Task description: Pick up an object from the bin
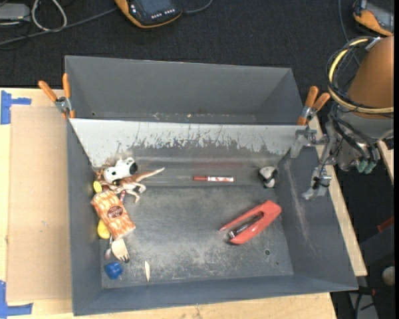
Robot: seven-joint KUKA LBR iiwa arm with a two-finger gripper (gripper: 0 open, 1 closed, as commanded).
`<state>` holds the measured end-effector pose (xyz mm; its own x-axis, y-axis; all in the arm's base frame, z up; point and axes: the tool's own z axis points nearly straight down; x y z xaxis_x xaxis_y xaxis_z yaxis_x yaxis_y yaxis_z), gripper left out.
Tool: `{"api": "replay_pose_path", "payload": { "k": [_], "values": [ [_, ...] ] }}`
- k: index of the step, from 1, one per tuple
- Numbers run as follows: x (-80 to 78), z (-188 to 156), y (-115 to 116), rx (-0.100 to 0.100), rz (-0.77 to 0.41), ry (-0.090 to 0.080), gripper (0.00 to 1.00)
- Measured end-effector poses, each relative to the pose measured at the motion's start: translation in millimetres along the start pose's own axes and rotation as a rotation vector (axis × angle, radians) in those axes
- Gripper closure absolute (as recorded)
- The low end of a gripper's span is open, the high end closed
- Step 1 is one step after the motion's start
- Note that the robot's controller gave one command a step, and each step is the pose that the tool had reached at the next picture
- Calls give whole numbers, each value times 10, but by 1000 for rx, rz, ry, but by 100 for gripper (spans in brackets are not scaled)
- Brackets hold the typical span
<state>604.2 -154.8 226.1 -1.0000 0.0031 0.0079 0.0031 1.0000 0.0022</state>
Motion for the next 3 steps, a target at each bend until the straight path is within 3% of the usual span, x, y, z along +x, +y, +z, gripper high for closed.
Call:
{"api": "replay_pose_path", "payload": {
  "k": [1,2,3],
  "values": [
    [-16,-50,13,2,-5,-8,0],
    [44,636,181,1,-138,-8,0],
    [205,655,613,3,-254,-14,0]
  ]
}}
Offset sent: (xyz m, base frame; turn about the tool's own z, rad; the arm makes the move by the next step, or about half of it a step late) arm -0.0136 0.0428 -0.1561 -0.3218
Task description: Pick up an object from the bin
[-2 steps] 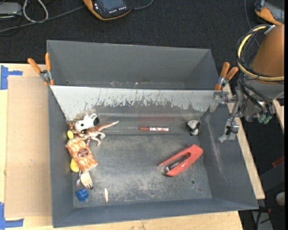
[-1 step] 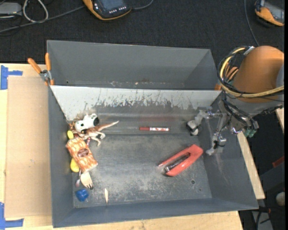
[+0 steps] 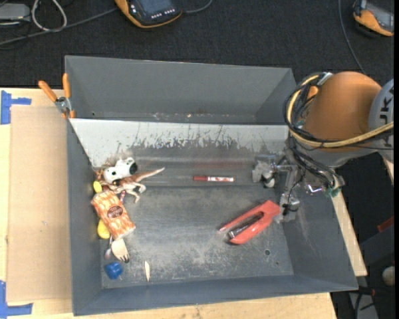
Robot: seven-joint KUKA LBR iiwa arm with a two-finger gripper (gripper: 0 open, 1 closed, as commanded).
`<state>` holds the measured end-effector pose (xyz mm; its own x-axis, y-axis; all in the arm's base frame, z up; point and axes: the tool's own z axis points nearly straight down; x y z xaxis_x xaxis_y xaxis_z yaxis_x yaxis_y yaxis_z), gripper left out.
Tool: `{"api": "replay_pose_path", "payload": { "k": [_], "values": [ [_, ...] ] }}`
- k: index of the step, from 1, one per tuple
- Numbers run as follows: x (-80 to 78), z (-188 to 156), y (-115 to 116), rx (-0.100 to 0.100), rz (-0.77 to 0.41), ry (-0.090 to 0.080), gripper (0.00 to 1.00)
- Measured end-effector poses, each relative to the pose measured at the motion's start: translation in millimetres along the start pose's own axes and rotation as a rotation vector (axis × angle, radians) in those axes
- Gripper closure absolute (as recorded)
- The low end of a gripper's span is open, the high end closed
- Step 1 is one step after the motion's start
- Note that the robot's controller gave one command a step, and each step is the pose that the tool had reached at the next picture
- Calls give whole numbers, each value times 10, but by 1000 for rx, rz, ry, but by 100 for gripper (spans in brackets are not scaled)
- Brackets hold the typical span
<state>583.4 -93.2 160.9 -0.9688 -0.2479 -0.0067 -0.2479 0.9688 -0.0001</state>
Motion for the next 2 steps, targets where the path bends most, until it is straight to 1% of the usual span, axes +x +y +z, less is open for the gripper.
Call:
{"api": "replay_pose_path", "payload": {
  "k": [1,2],
  "values": [
    [140,408,51,0,-84,5,0],
    [199,942,205,-1,-174,2,0]
  ]
}}
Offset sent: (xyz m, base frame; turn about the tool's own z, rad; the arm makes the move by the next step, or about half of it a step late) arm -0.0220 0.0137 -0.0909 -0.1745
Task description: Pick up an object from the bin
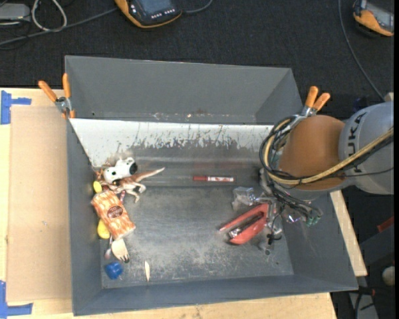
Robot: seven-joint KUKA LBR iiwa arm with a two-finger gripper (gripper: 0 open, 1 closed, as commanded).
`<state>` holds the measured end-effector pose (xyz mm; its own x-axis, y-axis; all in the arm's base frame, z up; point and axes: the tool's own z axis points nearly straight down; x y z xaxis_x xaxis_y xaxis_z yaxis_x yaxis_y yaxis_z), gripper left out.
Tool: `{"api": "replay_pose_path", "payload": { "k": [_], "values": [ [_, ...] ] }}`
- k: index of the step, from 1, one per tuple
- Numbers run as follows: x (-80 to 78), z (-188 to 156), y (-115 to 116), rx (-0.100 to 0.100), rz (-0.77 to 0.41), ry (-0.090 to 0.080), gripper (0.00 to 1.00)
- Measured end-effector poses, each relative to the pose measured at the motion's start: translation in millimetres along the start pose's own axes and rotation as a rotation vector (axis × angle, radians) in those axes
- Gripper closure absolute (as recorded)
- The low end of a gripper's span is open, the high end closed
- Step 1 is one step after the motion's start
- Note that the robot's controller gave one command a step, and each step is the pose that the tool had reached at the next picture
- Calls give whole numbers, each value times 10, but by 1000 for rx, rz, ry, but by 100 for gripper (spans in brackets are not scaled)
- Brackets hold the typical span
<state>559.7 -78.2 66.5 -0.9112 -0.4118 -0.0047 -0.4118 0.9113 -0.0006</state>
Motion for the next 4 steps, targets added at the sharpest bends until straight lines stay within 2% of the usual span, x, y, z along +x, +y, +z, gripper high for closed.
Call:
{"api": "replay_pose_path", "payload": {
  "k": [1,3,4],
  "values": [
    [42,-37,77,2,-20,0,100],
    [42,-60,83,1,-22,0,100],
    [53,-212,99,-2,-23,5,100]
  ]
}}
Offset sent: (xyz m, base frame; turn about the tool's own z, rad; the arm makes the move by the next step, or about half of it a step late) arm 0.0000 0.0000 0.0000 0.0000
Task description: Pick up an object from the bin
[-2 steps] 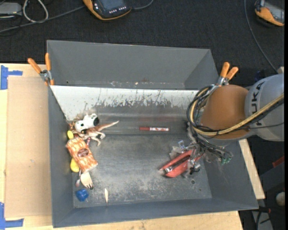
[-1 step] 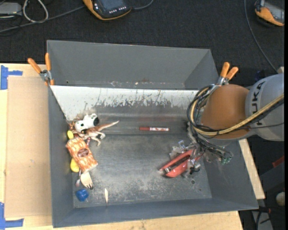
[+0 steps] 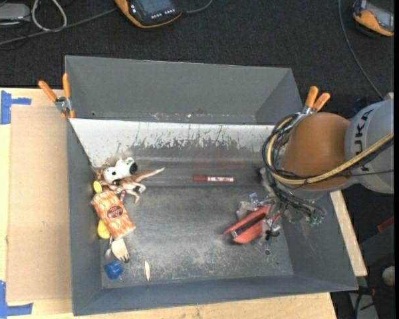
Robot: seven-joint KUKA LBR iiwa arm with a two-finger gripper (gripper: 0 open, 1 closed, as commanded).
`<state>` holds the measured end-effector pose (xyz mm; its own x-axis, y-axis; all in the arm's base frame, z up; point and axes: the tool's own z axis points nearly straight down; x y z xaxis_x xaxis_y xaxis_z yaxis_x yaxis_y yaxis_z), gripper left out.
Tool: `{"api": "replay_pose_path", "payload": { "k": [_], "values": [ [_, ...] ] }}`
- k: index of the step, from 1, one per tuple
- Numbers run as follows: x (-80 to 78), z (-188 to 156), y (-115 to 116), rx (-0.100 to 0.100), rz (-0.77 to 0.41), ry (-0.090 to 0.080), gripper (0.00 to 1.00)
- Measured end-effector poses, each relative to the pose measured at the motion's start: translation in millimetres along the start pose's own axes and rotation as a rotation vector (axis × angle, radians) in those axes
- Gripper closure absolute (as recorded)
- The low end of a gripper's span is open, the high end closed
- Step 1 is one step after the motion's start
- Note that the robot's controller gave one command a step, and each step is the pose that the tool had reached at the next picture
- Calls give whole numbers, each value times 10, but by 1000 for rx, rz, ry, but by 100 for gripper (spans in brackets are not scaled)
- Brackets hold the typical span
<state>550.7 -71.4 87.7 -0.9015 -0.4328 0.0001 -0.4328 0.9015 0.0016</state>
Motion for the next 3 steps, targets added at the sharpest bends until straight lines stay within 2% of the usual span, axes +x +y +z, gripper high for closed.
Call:
{"api": "replay_pose_path", "payload": {
  "k": [1,2,3],
  "values": [
    [-6,-153,6,-1,-1,-1,100],
    [16,-422,26,-7,0,9,100],
    [2,-789,29,-6,1,6,100]
  ]
}}
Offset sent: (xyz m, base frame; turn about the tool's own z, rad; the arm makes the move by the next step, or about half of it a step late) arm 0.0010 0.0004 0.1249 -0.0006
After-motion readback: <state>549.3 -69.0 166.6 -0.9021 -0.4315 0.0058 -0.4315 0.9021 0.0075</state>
